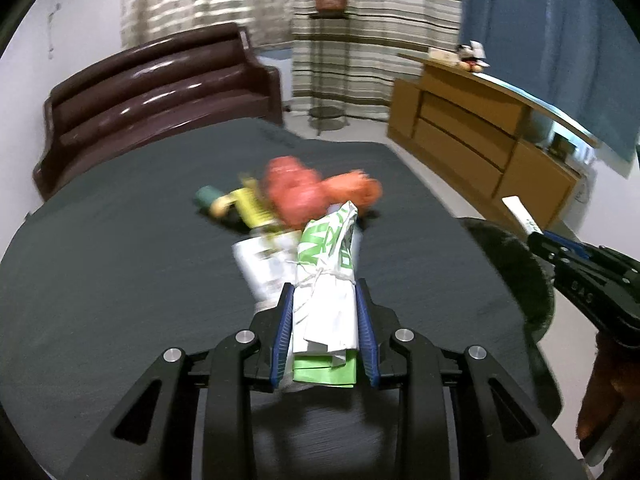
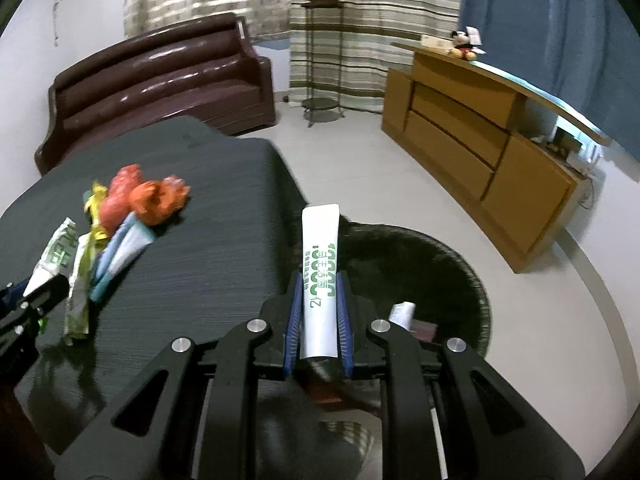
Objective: Collect trash
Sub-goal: 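Carry both items over the bin and open both tools to drop them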
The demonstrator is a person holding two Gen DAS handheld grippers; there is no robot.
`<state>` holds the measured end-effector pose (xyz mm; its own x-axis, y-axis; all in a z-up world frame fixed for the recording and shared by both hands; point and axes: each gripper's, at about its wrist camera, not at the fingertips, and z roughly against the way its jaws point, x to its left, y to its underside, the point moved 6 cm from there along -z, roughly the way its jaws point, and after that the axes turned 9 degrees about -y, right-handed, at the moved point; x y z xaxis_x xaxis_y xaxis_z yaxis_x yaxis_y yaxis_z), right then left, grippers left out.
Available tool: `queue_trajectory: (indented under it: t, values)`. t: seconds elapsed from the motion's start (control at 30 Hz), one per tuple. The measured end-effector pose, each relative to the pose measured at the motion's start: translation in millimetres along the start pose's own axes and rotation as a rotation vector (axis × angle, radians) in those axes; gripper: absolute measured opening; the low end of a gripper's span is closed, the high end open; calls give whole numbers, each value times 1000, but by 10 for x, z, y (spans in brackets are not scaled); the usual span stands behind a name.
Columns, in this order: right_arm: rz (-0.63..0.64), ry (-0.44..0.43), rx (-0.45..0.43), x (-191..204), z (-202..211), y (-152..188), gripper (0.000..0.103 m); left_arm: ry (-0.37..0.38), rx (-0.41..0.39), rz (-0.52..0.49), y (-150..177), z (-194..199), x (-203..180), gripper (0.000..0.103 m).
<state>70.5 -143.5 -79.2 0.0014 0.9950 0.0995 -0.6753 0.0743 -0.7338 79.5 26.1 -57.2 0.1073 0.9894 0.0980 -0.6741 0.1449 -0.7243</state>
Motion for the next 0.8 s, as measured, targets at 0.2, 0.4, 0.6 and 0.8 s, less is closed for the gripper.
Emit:
queue_trajectory:
  t: [0.2,0.4,0.6,0.8]
  values:
    - [-38,27,-10,-349,21,-19,17,41,-12,-61,-97,-75,-489,31]
    - [-64,52,-19,-637,22,-17,17,59,-15,-107,-188,-195,-882,31]
    - [-104,61,-22,-869,-21,6,17,65,-10,-142,-249,-300,-1189,31]
    - [-127,67,-30,-1028,-55,-5,17,66,-6,-171,-289,-377,-1427,31]
